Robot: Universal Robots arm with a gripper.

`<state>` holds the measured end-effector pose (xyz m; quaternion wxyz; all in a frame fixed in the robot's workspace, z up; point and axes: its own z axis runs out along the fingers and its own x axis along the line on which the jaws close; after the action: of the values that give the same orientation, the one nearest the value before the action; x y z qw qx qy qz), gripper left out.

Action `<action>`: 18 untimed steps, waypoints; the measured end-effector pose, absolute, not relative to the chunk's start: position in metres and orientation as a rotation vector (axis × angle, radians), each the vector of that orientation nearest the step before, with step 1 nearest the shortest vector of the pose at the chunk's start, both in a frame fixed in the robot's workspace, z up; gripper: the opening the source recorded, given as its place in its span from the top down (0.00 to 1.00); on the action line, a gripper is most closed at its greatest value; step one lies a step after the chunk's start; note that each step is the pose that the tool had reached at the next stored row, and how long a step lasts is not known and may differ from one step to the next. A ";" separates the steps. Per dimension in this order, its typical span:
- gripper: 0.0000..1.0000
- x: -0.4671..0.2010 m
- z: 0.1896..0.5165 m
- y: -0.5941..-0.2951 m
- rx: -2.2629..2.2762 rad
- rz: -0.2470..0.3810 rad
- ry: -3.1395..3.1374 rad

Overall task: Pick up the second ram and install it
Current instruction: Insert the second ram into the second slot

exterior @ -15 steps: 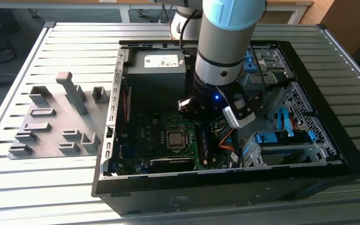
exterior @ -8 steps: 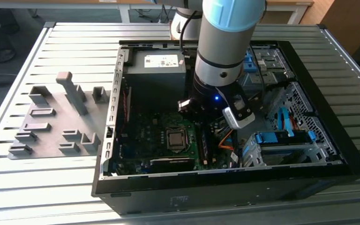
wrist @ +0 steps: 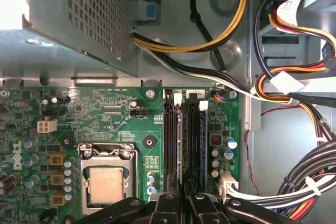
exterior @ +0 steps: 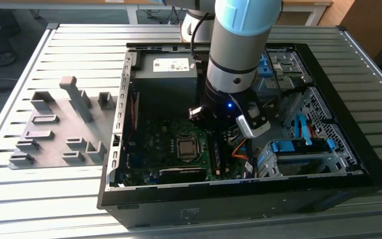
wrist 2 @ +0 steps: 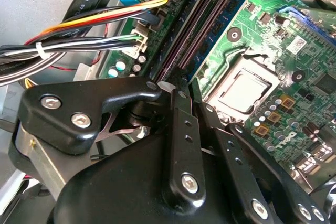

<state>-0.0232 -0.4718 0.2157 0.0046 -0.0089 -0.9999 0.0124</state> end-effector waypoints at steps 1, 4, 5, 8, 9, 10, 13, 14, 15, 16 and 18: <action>0.86 -0.023 0.215 -0.472 -0.028 0.039 -3.132; 0.86 -0.023 0.214 -0.472 -0.028 0.039 -3.132; 0.86 -0.023 0.213 -0.472 -0.028 0.039 -3.131; 0.86 -0.023 0.212 -0.472 -0.028 0.040 -3.130; 0.86 -0.023 0.212 -0.472 -0.028 0.040 -3.130; 0.86 -0.023 0.212 -0.472 -0.028 0.040 -3.130; 0.86 -0.023 0.211 -0.472 -0.028 0.039 -3.130; 0.86 -0.023 0.211 -0.472 -0.028 0.039 -3.130; 0.86 -0.023 0.211 -0.472 -0.028 0.039 -3.130; 0.86 -0.023 0.211 -0.472 -0.028 0.039 -3.130; 0.86 -0.023 0.212 -0.472 -0.028 0.038 -3.130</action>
<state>-0.0231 -0.4721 0.2120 0.0057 -0.0089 -0.9999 0.0121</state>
